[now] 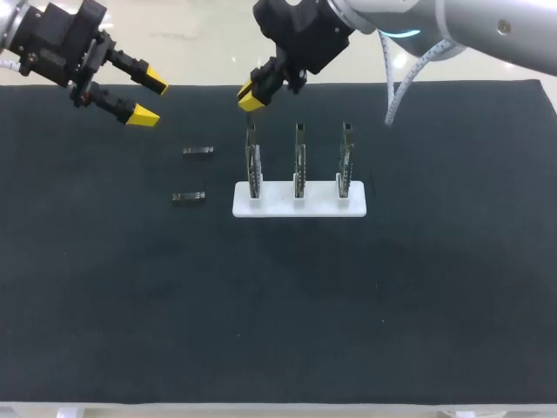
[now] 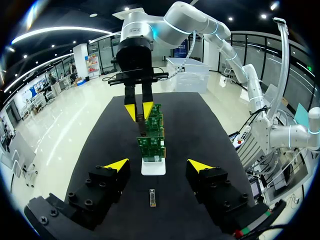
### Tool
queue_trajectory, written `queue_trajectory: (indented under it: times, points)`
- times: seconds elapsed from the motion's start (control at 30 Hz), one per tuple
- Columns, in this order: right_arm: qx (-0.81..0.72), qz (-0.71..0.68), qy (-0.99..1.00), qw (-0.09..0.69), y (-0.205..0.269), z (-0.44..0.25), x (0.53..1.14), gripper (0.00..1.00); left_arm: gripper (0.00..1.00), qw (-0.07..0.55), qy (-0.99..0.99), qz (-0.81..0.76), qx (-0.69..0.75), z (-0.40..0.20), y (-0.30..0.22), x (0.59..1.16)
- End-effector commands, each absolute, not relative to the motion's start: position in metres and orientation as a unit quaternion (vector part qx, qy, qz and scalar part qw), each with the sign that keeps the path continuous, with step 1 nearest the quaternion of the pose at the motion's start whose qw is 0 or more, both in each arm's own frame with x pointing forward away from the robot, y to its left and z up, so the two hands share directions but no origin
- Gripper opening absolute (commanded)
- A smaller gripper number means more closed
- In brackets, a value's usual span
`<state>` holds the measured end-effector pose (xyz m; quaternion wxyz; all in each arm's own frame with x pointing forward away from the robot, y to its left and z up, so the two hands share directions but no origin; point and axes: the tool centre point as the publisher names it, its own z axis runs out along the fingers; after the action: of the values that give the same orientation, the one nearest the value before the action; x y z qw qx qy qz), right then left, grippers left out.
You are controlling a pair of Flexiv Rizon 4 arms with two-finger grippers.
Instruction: Pick up the optical module with the left hand, and insert it into the network port with the right hand.
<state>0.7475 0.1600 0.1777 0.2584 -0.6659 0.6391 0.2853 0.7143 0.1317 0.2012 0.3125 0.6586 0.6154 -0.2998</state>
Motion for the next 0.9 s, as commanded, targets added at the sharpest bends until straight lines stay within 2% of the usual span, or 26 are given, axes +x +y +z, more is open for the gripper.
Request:
queue_trajectory:
  times: [0.03, 0.9]
  points:
    - [-0.665, 0.283, 0.64, 0.259, 0.16, 0.1773, 0.7437, 0.0, 1.0, 0.311, 0.616, -0.299, 0.659, 0.2013, 0.1315, 0.7145]
    - [-0.668, 0.283, 0.636, 0.263, 0.156, 0.1739, 0.7462, 0.0, 1.0, 0.311, 0.616, -0.299, 0.659, 0.2013, 0.1315, 0.7145]
